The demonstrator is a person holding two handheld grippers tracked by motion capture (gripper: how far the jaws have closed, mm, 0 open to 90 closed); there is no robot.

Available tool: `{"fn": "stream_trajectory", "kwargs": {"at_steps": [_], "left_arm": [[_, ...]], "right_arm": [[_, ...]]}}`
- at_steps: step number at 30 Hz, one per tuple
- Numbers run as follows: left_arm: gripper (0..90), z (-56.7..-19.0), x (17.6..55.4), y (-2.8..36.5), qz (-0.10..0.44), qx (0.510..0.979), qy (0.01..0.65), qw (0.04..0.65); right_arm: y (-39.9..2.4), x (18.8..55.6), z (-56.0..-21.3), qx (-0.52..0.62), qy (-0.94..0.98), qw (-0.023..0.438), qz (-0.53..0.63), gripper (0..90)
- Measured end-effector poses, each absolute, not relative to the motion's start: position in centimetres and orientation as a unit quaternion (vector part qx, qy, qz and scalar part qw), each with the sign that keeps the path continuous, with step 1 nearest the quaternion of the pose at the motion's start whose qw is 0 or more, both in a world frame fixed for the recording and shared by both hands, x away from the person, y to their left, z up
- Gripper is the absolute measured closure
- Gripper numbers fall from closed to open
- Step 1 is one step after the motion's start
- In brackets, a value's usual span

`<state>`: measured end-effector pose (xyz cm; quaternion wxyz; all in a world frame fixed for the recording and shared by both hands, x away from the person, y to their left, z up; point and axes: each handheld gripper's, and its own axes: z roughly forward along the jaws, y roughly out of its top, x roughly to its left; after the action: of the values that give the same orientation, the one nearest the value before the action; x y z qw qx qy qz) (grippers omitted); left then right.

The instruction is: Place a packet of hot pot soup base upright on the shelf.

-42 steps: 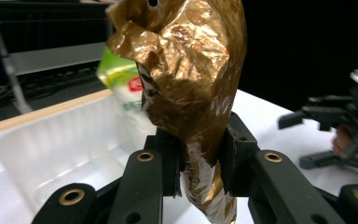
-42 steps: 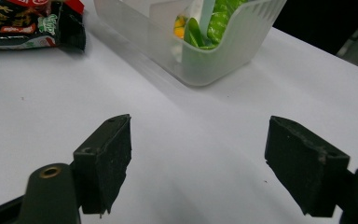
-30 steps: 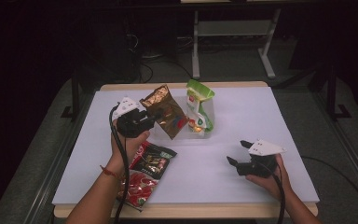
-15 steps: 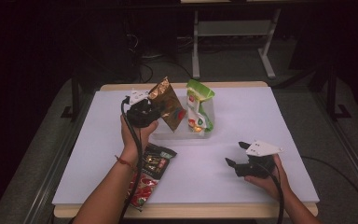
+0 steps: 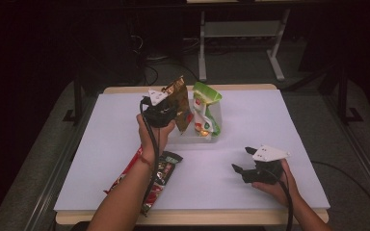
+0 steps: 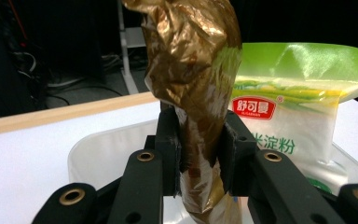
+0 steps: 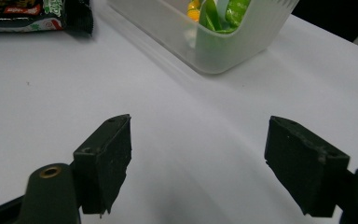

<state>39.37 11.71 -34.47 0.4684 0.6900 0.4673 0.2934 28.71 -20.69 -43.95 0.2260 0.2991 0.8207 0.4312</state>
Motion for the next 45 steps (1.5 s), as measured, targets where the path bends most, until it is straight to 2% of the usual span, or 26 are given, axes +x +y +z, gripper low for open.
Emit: {"fn": "stream_trajectory", "kwargs": {"at_steps": [5,13,19,45], "left_arm": [[72.2,-34.8,39.4,10.7,0.307,0.686,0.465,0.468],[72.3,-36.2,39.7,9.4,0.287,0.710,0.452,0.458],[72.2,-37.2,39.7,9.8,0.267,0.710,0.457,0.464],[71.2,-38.3,39.2,10.8,0.249,0.738,0.424,0.463]], "right_arm": [[-20.6,28.8,-44.1,0.296,0.824,0.224,0.428,22.2],[-20.4,28.7,-44.0,0.295,0.824,0.224,0.429,22.2],[-20.4,28.7,-44.0,0.293,0.824,0.223,0.431,22.3],[-20.3,28.8,-44.2,0.292,0.828,0.220,0.425,22.5]]}}
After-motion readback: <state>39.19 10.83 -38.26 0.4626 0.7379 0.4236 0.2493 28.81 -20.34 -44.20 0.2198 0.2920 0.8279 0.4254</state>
